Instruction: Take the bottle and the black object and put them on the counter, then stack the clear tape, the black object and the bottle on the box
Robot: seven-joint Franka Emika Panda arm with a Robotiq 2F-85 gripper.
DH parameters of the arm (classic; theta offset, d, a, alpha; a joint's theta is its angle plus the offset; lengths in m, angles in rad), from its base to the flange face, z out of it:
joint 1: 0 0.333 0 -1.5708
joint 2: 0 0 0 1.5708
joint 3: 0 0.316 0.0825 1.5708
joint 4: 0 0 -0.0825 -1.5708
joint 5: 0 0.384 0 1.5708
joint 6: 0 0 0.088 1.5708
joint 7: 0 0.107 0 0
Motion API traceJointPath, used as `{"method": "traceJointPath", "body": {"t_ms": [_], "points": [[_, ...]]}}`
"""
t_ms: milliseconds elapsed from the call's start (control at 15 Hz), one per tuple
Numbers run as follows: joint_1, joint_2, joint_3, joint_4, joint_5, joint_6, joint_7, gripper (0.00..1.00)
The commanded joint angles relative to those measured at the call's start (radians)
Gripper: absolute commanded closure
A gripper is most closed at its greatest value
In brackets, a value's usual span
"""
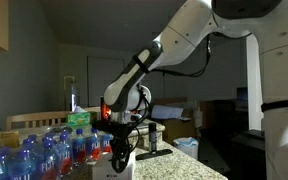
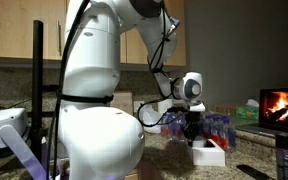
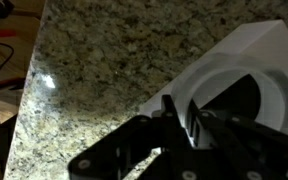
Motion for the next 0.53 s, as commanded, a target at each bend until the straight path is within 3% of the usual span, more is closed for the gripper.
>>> {"method": "traceJointPath", "body": {"t_ms": [0,467], "points": [[-0.002,0.02,-0.019,-0.008,0.017,0.026,0.085,0.92],[-0.005,-0.015,-0.041,-0.01,0.028,0.01,0.13,0.92]]}}
